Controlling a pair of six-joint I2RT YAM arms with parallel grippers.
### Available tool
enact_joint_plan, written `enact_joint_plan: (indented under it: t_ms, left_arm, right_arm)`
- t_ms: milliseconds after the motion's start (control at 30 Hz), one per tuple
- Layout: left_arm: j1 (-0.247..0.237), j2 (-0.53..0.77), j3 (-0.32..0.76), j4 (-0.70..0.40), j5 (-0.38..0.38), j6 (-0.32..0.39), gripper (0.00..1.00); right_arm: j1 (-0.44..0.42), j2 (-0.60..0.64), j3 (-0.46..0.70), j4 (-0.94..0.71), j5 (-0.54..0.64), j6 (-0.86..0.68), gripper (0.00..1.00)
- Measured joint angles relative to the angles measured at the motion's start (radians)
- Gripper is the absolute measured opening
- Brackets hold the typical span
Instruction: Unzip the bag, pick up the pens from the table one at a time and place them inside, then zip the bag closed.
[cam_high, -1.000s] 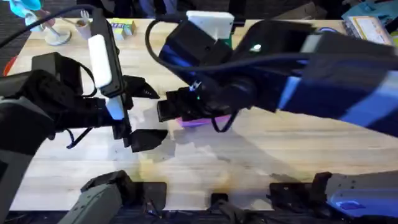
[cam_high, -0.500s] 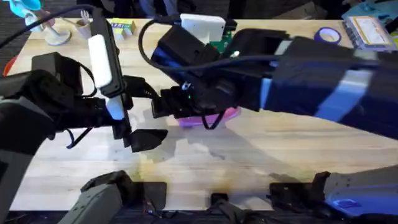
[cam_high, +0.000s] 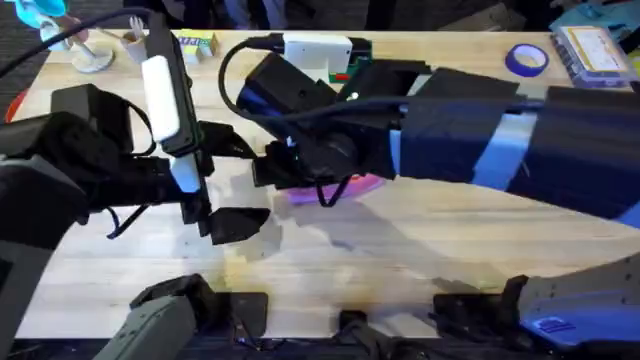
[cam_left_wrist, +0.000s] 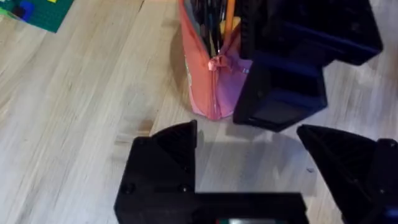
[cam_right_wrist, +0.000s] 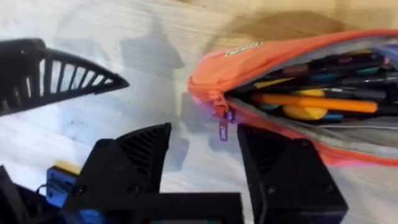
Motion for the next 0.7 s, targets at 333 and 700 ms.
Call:
enact_joint_plan:
  t_ms: [333, 700]
  left_arm:
    - [0.000, 0.000, 0.000, 0.000, 0.000, 0.000, 0.994]
    - [0.000, 0.000, 0.000, 0.000, 0.000, 0.000, 0.993]
  right_arm:
    - [0.000, 0.000, 0.000, 0.001, 0.083, 0.021, 0.487]
    - [0.000, 0.048, 0.000, 0.011, 0.121, 0.039, 0.293]
